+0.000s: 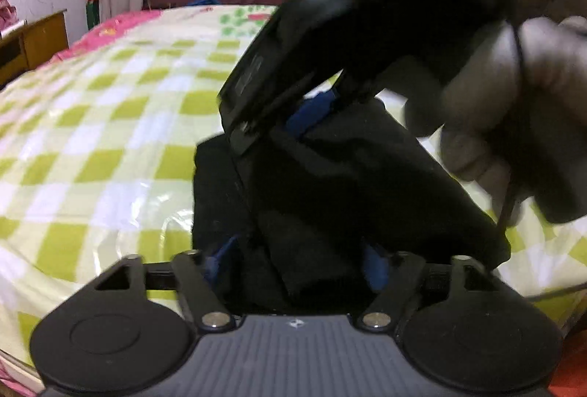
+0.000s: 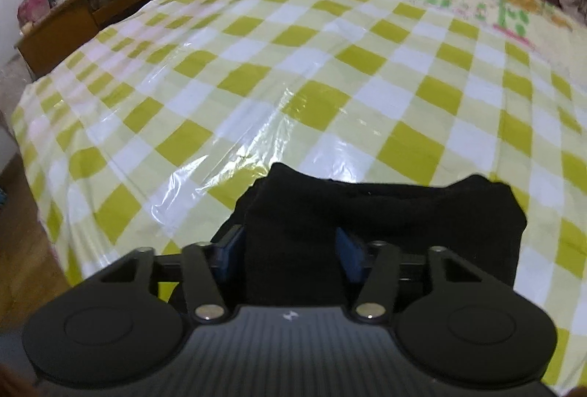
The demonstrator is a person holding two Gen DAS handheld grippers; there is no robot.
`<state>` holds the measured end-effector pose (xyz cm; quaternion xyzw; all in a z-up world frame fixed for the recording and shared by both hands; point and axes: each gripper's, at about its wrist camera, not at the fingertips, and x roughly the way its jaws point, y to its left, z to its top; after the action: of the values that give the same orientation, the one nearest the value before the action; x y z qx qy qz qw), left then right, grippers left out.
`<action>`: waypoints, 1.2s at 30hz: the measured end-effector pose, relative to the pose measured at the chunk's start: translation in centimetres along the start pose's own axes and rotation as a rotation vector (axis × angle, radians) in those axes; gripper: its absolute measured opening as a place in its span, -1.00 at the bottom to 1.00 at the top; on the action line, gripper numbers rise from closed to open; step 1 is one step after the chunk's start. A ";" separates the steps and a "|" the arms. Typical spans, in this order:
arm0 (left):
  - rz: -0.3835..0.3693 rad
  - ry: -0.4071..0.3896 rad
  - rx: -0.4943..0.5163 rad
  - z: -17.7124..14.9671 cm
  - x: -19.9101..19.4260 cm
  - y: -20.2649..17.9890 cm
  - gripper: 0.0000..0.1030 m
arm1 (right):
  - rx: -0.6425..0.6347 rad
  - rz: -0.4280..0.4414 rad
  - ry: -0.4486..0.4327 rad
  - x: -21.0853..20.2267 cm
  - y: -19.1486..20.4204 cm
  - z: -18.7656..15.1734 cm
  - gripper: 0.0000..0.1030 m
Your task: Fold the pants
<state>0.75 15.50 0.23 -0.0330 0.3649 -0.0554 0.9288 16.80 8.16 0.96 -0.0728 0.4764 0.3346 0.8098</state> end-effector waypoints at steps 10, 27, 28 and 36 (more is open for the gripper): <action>-0.107 -0.094 -0.080 0.7 -3.4 1.8 -0.21 | 0.057 0.131 -0.036 -2.9 0.4 1.7 -0.83; -0.014 -0.112 -0.170 -0.3 -6.2 5.8 -0.12 | 0.072 0.082 -0.038 -2.3 1.3 2.0 -0.32; -0.019 -0.116 -0.151 0.0 -6.2 5.7 0.08 | 0.066 0.074 -0.038 -2.4 1.3 2.0 -0.26; 0.040 -0.007 -0.073 -0.2 -0.7 2.8 0.46 | -0.093 -0.072 0.029 1.6 4.5 1.6 0.34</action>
<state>0.35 18.32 0.24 -0.0598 0.3638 -0.0231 0.9293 15.72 13.05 1.44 -0.1322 0.4691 0.3260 0.8100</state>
